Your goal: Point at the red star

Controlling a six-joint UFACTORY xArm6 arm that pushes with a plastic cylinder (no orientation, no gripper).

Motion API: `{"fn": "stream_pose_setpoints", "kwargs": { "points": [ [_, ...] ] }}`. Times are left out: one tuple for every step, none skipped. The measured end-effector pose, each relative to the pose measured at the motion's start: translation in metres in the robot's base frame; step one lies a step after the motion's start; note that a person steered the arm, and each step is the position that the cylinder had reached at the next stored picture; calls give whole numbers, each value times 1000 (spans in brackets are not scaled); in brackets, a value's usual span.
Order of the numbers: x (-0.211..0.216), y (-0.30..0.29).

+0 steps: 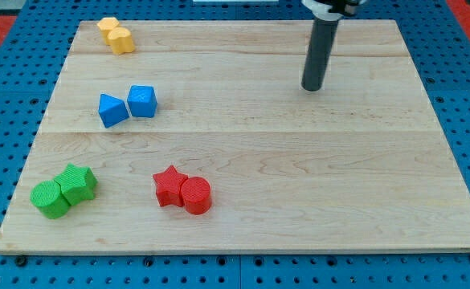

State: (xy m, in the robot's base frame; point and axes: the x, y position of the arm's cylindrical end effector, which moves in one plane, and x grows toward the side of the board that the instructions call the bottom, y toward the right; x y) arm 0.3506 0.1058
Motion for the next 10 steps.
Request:
{"fn": "stream_pose_setpoints", "kwargs": {
  "points": [
    [-6, -9],
    [17, -25],
    [64, -66],
    [90, -98],
    [95, -170],
    [103, -184],
    [103, -184],
    [103, -184],
    [120, -194],
    [149, -233]
  ]
}}
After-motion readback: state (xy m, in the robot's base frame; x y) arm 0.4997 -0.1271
